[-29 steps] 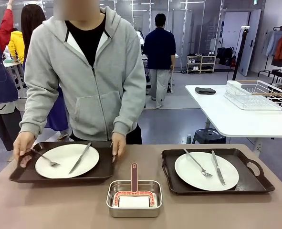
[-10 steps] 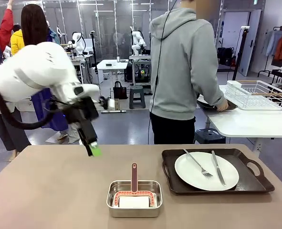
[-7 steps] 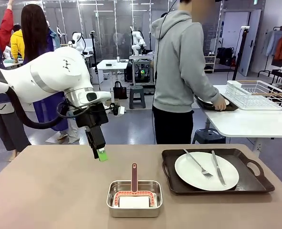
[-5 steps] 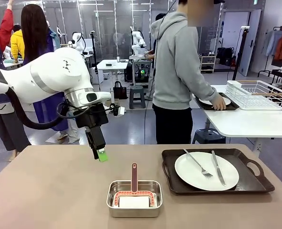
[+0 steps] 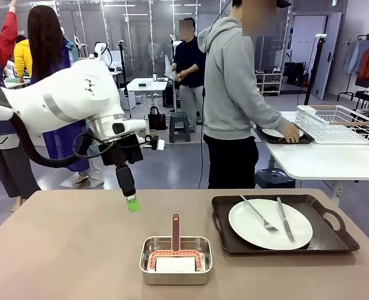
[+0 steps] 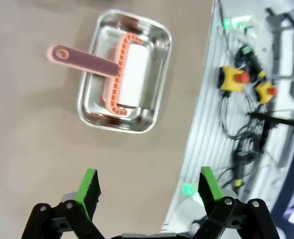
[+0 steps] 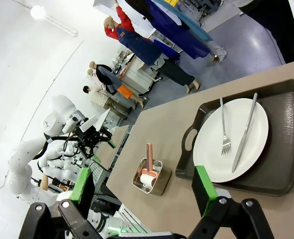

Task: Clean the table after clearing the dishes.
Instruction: When the left (or right) Handle tray is removed, use the left hand (or right hand) to clean the left (or right) side of the table with the Lint Roller.

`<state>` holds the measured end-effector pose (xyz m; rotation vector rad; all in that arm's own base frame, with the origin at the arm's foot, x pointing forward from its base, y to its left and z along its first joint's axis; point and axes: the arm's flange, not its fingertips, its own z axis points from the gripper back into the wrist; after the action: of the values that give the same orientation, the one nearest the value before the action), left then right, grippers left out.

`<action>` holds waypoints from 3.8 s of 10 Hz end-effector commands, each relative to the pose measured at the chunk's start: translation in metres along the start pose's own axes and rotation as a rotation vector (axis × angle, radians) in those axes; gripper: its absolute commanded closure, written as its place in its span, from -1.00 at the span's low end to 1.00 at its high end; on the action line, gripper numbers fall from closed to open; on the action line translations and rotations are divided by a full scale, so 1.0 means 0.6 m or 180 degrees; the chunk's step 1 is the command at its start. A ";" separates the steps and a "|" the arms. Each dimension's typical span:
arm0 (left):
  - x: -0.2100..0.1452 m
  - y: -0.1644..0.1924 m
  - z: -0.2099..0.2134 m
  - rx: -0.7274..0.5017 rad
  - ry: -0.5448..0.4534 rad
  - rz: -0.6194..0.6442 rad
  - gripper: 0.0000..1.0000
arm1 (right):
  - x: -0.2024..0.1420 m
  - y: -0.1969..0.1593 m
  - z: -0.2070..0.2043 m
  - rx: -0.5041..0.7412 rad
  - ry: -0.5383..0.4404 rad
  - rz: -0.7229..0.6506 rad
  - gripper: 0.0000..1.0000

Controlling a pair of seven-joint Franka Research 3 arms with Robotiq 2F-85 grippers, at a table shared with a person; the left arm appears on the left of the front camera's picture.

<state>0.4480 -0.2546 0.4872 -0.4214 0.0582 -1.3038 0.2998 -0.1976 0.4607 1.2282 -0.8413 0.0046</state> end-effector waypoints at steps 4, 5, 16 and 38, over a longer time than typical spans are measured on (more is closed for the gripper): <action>0.124 0.081 -0.006 0.0271 0.0476 -0.0764 -1.00 | 0.000 0.004 0.000 0.0021 0.0000 0.0014 -1.00; 0.148 0.113 -0.002 0.0191 0.0583 -0.0484 -1.00 | 0.000 0.004 0.000 0.0021 0.0000 0.0014 -1.00; 0.208 0.263 -0.131 -0.0814 0.0819 -0.0342 -1.00 | 0.000 0.004 0.000 0.0021 0.0000 0.0014 -1.00; 0.227 0.231 -0.197 -0.1287 0.0787 -0.0122 1.00 | 0.000 0.004 0.000 0.0021 0.0000 0.0014 -1.00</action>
<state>0.5758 -0.3822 0.3514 -0.5976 0.5107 -1.4180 0.2998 -0.1975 0.4607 1.2290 -0.8410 0.0050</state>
